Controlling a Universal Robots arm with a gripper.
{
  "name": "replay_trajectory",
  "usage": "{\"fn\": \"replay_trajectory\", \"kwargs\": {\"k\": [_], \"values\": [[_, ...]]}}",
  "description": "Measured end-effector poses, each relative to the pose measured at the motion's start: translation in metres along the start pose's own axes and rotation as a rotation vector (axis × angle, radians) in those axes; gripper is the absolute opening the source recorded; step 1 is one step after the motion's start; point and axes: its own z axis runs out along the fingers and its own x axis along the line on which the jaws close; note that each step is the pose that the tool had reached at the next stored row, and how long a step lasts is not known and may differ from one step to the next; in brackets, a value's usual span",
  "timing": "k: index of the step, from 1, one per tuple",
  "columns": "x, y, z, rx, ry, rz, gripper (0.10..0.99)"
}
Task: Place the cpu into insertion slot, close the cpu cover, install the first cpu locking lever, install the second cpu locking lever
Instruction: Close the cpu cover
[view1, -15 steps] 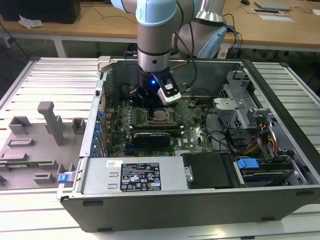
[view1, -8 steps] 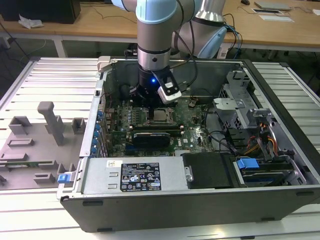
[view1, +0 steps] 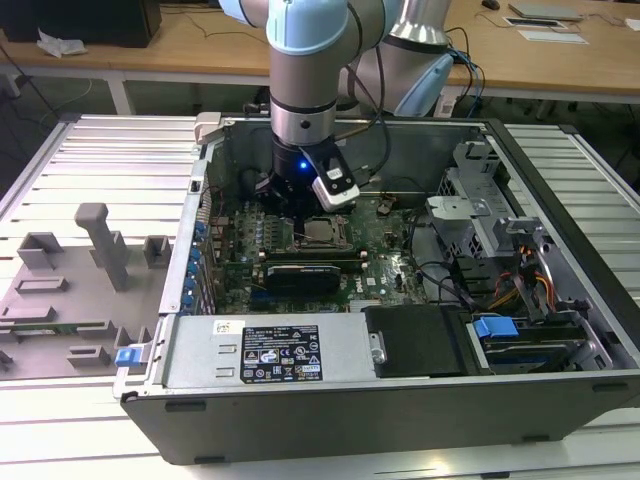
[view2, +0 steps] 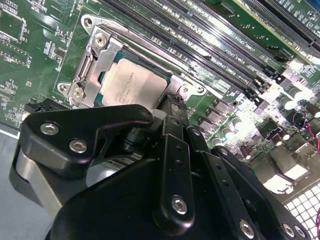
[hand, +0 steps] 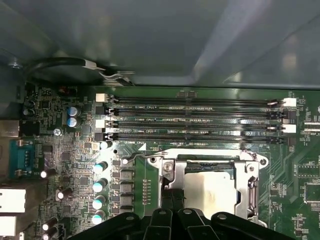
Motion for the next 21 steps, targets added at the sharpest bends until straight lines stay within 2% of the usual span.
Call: {"fn": "replay_trajectory", "kwargs": {"k": [5,7,8,15,18,21], "values": [[-0.0024,-0.0001,0.0002,-0.003,-0.0003,-0.004,0.106],[-0.0024,0.0,0.0001,-0.024,-0.0006,-0.008,0.106],[-0.0024,0.0,0.0001,-0.028,-0.0007,-0.009,0.106],[-0.0059,-0.0019,-0.0001,-0.029,-0.0006,-0.01,0.106],[-0.006,-0.0017,-0.0061,-0.029,-0.0005,-0.011,0.106],[-0.0059,-0.0016,-0.0064,-0.03,-0.0004,-0.019,0.106]]}}
